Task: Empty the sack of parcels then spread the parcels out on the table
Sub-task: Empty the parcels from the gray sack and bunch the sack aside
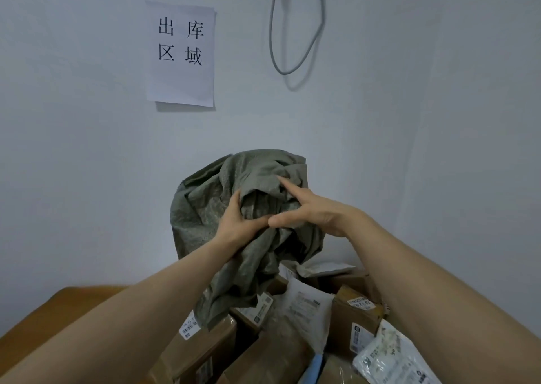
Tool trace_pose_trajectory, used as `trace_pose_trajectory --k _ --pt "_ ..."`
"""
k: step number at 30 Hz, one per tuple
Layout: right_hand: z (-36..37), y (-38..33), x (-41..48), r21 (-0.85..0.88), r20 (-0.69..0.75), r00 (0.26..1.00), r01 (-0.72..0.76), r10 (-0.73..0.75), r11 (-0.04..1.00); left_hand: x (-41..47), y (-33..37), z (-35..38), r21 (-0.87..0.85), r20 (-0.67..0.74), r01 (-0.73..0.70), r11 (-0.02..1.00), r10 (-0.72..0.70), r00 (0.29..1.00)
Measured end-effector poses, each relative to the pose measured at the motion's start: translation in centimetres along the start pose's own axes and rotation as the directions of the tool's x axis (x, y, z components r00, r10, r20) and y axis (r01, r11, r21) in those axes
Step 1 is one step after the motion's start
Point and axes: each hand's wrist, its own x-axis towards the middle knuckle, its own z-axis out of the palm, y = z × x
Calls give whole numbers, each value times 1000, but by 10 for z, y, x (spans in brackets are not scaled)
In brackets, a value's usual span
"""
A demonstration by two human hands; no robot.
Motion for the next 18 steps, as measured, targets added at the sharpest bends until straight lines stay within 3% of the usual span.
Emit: trace_pose_trajectory --k 3,5,9,12,14,16,18 --pt "4 -4 -4 -375 -83 990 -138 115 917 -1 -4 12 -6 25 -20 1000 20 999" --pt "14 -3 -9 -491 -189 968 -237 163 838 -1 0 17 -63 62 15 998 -11 998" --pt "28 12 -10 -361 -408 907 -266 105 894 -6 16 25 -215 205 152 965 -107 973" --pt "27 21 -7 -292 -561 828 -222 22 930 -15 22 34 -323 331 262 909 -151 932" --pt "23 26 -8 -295 -609 792 -167 -51 941 -16 23 35 -375 336 260 890 -131 933" --pt "17 31 -11 -286 -636 764 -104 -107 953 -15 29 30 -291 275 219 931 -138 951" --pt "10 37 -16 -285 -658 739 -67 -145 956 -12 33 18 62 137 77 995 -85 987"
